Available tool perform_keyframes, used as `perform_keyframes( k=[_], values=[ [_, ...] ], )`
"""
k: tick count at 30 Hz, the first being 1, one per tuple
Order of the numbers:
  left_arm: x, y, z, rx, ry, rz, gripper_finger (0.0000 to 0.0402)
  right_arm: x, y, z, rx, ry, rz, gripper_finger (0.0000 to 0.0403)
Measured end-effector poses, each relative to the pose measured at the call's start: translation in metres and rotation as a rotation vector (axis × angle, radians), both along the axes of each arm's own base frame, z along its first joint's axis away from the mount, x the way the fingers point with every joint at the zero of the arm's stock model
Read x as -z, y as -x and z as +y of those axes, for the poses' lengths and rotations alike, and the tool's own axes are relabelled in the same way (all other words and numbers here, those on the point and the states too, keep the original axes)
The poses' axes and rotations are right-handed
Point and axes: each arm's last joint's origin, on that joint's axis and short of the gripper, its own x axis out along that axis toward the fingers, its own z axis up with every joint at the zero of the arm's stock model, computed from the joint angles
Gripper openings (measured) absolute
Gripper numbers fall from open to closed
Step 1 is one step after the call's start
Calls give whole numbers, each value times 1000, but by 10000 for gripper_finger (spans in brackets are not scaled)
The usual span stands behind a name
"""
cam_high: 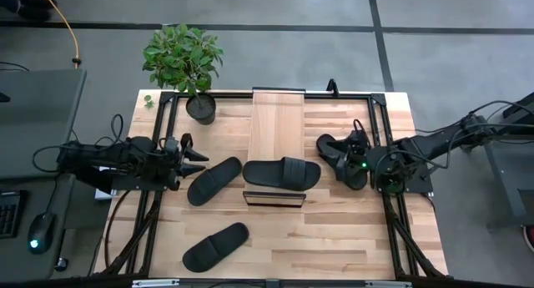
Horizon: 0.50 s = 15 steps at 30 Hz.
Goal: Pick and place slides into the shelf
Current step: Put the black slide on the shelf
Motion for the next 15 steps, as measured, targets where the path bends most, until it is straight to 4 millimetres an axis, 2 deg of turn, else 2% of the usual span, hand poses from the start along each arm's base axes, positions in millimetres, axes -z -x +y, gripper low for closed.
perform_keyframes(
  k=[5, 15],
  values=[
    [-3, 4, -1, 14, 30, 73, 134, -1, -13, 6, -67, 46, -18, 277],
    [-3, 4, 0, -10, 30, 89, 134, -11, -41, 25, -441, 199, -159, 277]
  ],
)
